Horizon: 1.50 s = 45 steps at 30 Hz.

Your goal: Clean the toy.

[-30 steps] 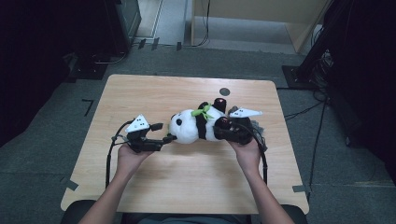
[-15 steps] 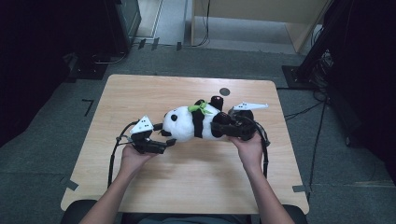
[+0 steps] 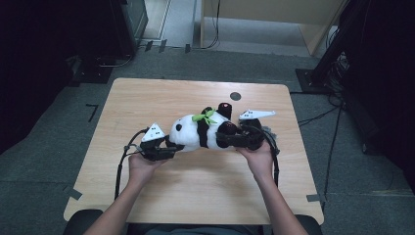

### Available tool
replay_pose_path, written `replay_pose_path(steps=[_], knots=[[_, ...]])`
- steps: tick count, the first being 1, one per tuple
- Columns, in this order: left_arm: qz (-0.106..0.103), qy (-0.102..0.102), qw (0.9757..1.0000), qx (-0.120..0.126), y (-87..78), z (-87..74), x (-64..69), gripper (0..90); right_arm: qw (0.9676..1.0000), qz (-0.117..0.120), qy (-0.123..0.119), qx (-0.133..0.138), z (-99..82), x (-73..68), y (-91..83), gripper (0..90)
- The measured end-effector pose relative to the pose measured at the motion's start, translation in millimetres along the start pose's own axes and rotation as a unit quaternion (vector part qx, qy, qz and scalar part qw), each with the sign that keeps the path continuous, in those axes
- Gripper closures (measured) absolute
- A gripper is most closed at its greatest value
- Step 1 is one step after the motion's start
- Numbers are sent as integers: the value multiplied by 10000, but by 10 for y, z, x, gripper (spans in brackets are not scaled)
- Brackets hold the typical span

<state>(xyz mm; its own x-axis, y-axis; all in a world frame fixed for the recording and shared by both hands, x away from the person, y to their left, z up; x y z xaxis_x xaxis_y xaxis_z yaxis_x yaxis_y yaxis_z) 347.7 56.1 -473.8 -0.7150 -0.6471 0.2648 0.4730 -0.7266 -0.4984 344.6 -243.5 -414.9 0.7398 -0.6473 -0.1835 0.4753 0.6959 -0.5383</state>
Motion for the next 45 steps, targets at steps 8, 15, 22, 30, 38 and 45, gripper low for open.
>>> replay_pose_path(steps=[8,15,22,30,38,45], knots=[[-354,-433,9984,-35,-108,74,-97,613,9973,-80,-640,350,-28,45,-22,285],[-327,-734,9965,221,-318,157,-203,610,9947,100,-761,680,-184,148,-81,239],[-427,-812,9958,40,-343,217,-134,599,9902,154,-1134,800,-295,109,58,212],[-448,-920,9946,-198,-260,214,-50,592,9911,-62,-1276,377,-296,30,202,268],[-286,-626,9976,-70,-238,213,-46,384,9948,-316,-964,115,-227,-25,158,548],[-226,-452,9987,75,-229,163,-97,247,9977,-404,-536,99,-134,53,17,586]])
Point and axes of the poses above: each handheld gripper's, and its own axes: y roughly forward along the jaws, z roughly out of its top, x roughly to its right, the point moved 2 cm from there along y, roughly forward along the jaws, and after that the axes turned 9 degrees about -y, right-handed, at the moved point
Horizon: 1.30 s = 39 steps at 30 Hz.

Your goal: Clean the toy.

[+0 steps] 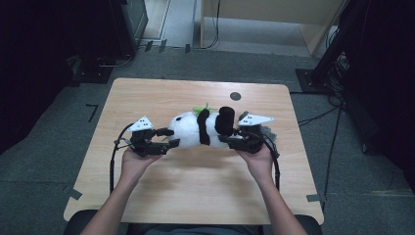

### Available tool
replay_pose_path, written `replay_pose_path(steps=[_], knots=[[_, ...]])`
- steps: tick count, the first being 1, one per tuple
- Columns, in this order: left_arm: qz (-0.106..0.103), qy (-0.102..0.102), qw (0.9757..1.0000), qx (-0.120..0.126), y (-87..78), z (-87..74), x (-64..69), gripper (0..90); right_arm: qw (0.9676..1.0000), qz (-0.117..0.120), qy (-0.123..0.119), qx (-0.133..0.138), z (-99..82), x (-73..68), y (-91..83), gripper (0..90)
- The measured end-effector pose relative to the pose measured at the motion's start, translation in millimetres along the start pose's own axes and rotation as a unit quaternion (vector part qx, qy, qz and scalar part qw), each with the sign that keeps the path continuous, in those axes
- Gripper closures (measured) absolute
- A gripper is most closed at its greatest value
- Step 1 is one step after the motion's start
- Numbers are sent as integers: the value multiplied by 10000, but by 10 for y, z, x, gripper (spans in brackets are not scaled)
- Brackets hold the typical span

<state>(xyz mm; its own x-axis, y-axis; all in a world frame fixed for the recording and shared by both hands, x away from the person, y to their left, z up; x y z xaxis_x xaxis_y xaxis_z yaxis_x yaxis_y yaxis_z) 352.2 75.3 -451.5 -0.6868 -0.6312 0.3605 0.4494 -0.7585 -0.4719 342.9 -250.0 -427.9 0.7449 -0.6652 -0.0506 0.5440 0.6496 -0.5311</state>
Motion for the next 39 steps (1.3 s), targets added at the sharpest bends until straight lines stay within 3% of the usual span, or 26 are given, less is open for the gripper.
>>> replay_pose_path(steps=[3,6,10,11,13,14,17,19,22,26,28,30,34,39], knots=[[-28,34,10000,-14,20,-28,-25,177,9995,-101,295,35,-14,87,-78,597],[-86,93,9999,-21,53,-66,-43,156,9985,-32,520,183,-5,151,-177,597],[-165,266,9995,21,104,-91,-1,146,9975,231,574,352,47,145,-277,591],[-196,299,9994,35,117,-94,13,142,9960,483,640,397,68,111,-287,588],[-309,399,9987,82,139,-101,47,128,9951,612,662,414,77,91,-281,588],[-219,467,9986,79,148,-104,70,121,9943,743,657,399,87,64,-265,584],[-23,573,9984,7,166,-115,97,98,9945,829,547,318,111,-16,-221,579],[51,571,9983,88,143,-115,99,162,9948,835,509,290,113,-47,-195,575],[-37,419,9988,244,86,-97,97,361,9943,861,545,302,103,-48,-173,538],[-154,133,9995,223,59,-80,64,531,9959,759,321,385,82,-22,-157,379],[-263,-60,9991,313,24,-56,22,559,9960,719,230,478,59,15,-155,331],[-282,-111,9989,354,-19,-34,-14,574,9948,807,256,561,30,46,-161,333],[-162,-196,9985,476,-94,-5,-52,582,9961,743,-71,463,-5,26,-137,331],[-252,-423,9965,672,-175,27,-103,584,9965,670,-271,428,-78,30,-89,344]])
Point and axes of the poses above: each handheld gripper's, and its own axes: y roughly forward along the jaws, z roughly out of its top, x roughly to its right, the point moved 2 cm from there along y, roughly forward along the jaws, and after that the axes turned 9 degrees about -y, right-handed, at the moved point
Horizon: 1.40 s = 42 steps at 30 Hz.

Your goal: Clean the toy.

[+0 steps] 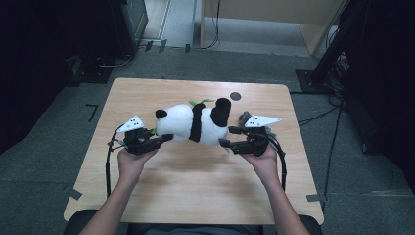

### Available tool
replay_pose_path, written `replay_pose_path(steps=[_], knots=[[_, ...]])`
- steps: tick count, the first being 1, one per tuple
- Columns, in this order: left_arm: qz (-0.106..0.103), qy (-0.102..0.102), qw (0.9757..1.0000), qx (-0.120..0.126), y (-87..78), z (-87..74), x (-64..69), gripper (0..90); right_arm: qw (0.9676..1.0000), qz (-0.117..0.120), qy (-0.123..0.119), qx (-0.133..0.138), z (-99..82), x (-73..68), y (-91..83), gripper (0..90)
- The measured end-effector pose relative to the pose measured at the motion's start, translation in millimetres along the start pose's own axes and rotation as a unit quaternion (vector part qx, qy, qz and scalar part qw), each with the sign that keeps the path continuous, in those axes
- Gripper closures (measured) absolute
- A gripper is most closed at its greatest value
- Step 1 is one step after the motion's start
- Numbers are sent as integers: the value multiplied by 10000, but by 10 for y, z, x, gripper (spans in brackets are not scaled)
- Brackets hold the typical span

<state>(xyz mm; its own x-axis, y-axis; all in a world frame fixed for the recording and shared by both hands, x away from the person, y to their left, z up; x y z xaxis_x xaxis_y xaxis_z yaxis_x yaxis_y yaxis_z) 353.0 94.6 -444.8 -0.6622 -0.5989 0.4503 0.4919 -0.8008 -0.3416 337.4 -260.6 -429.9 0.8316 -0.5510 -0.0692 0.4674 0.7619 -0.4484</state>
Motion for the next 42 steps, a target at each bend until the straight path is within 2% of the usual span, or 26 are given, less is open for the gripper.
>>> replay_pose_path(steps=[2,5,7,10,12,15,17,20,22,24,29,32,34,36,38,42], knots=[[-85,-139,9998,70,-14,12,3,584,10000,52,-20,-31,-53,-3,43,360],[-174,-274,9994,84,-9,18,11,584,9994,34,-183,-296,-106,-32,150,362],[-204,-353,9991,61,15,5,19,583,9993,92,-244,-269,-111,-62,198,384],[-189,-552,9983,-53,70,-29,3,578,9984,-40,-305,-467,-109,-101,248,411],[-155,-588,9980,-150,108,-54,-11,557,9979,-157,-327,-546,-103,-108,245,436],[-75,-476,9987,-170,126,-62,-5,481,9976,-209,-313,-576,-93,-100,210,473],[-48,-353,9993,-148,131,-61,15,426,9983,-190,-156,-530,-85,-83,179,474],[57,-171,9993,-327,152,-71,28,378,9986,-201,58,-494,-82,-51,137,479],[112,-130,9989,-428,168,-84,26,369,9985,-185,205,-467,-79,-34,119,480],[98,-185,9986,-492,179,-90,8,365,9985,-152,317,-417,-77,-21,95,482],[166,-165,9985,-496,179,-92,4,358,9988,-173,308,-324,-63,-19,57,486],[136,-282,9978,-580,190,-100,-12,341,9990,-191,304,-251,-43,-37,36,485],[44,-364,9974,-621,202,-109,-12,342,9992,-172,292,-231,-35,-42,34,494],[69,-175,9977,-653,225,-130,26,371,9995,47,282,-97,-30,-59,43,524],[206,16,9970,-747,245,-152,50,370,9997,10,242,-99,-18,-86,68,514],[289,19,9966,-778,234,-169,20,364,9997,31,235,-75,-22,-86,85,516]])
Point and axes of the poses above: each handheld gripper's, and its own axes: y roughly forward along the jaws, z roughly out of its top, x roughly to its right, the point moved 2 cm from there along y, roughly forward along the jaws, and after that the axes turned 9 degrees about -y, right-handed, at the moved point
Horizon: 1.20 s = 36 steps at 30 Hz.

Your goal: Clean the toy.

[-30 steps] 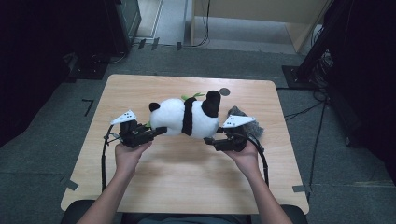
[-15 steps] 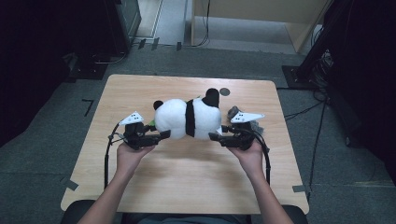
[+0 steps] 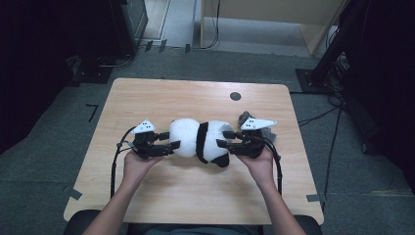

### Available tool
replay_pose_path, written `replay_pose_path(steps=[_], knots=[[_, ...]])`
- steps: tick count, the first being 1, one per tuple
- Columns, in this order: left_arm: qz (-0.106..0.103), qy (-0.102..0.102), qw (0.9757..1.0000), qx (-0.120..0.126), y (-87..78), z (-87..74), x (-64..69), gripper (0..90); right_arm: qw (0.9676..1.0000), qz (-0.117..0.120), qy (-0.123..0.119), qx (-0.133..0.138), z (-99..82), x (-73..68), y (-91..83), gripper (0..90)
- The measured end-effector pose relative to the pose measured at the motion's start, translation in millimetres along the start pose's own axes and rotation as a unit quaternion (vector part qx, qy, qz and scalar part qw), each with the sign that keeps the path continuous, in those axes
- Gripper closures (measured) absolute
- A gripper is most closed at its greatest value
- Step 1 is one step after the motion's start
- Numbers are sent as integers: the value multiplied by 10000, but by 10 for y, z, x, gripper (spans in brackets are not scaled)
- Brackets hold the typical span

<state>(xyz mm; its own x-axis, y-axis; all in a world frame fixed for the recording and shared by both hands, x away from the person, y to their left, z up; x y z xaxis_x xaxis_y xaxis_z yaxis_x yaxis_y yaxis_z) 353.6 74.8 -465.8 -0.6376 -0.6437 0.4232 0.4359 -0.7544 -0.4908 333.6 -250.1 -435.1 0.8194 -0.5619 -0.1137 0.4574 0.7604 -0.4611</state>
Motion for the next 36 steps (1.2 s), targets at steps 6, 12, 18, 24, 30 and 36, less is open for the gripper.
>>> replay_pose_path(steps=[6,12,18,24,30,36], knots=[[88,-101,9999,50,-21,7,-47,337,9997,-206,-98,-50,2,16,-32,497],[118,-126,9998,72,-22,11,-61,313,9991,-418,-96,-56,0,73,-93,476],[139,-161,9997,86,-43,14,-84,304,9979,-634,-39,78,3,181,-231,481],[171,-157,9997,89,-61,3,-83,303,9948,-1019,-66,70,-63,353,-337,461],[248,-84,9997,27,-61,-27,-72,303,9899,-1415,-36,18,-121,492,-424,450],[268,-70,9996,22,-84,-61,-69,303,9857,-1685,94,-42,-205,672,-493,455]])
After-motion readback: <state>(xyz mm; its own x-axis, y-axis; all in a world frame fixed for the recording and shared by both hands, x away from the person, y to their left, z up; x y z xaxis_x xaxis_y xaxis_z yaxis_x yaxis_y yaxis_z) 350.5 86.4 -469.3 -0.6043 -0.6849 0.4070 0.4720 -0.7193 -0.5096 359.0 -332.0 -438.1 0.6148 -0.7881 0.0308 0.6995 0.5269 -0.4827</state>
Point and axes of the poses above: each handheld gripper's, and its own axes: y roughly forward along the jaws, z roughly out of its top, x roughly to its right, the point moved 2 cm from there along y, roughly forward along the jaws, and after that the axes turned 9 degrees about -y, right-handed, at the moved point
